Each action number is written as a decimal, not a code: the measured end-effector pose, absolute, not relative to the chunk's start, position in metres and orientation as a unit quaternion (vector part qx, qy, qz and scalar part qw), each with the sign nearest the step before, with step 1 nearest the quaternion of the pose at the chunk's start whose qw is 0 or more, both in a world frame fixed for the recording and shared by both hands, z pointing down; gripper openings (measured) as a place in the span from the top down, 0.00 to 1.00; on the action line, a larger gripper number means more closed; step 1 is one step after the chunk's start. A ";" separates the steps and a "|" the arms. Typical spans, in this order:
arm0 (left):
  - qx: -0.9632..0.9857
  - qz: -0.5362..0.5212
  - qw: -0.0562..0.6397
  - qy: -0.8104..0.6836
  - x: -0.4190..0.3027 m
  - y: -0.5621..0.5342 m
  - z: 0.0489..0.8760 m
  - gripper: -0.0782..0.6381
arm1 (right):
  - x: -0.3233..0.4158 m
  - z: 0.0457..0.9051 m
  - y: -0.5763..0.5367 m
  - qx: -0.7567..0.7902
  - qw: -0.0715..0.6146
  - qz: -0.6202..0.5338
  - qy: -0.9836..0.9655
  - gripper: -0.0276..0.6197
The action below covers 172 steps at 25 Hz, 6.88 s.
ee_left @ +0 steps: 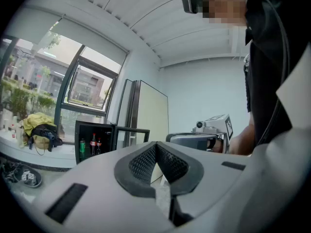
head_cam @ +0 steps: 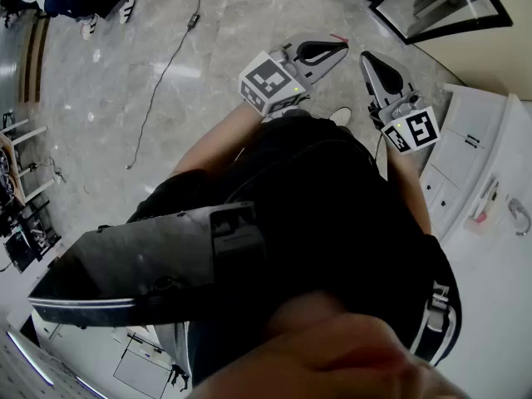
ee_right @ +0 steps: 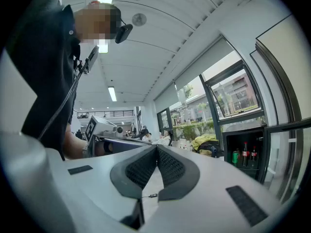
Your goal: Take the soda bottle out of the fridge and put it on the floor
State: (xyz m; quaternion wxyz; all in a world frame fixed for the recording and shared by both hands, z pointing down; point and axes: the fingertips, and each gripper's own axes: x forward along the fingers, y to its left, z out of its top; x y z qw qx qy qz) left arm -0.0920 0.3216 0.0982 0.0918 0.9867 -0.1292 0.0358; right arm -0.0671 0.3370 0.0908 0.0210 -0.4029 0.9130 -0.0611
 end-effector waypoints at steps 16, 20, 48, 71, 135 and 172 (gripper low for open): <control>0.985 0.033 0.099 -0.136 -0.123 0.319 0.105 0.89 | -0.094 0.092 0.336 -0.406 0.045 -0.071 0.910 0.93; 0.985 0.037 0.103 -0.134 -0.136 0.315 0.108 0.89 | -0.106 0.092 0.332 -0.413 0.035 -0.061 0.908 0.94; 0.987 0.051 0.083 -0.126 -0.013 0.219 0.110 0.89 | 0.018 0.100 0.229 -0.418 0.044 -0.049 0.906 0.94; 0.979 0.056 0.104 -0.166 0.061 0.074 0.133 0.89 | 0.097 0.129 0.070 -0.421 0.026 -0.070 0.904 0.94; 0.961 0.040 0.086 -0.258 0.158 -0.287 0.400 0.89 | 0.235 0.420 -0.384 -0.563 -0.064 -0.029 0.823 0.48; 0.915 0.116 0.169 -0.347 0.020 -0.186 0.631 0.89 | 0.089 0.658 -0.203 -0.431 -0.118 -0.112 0.887 0.48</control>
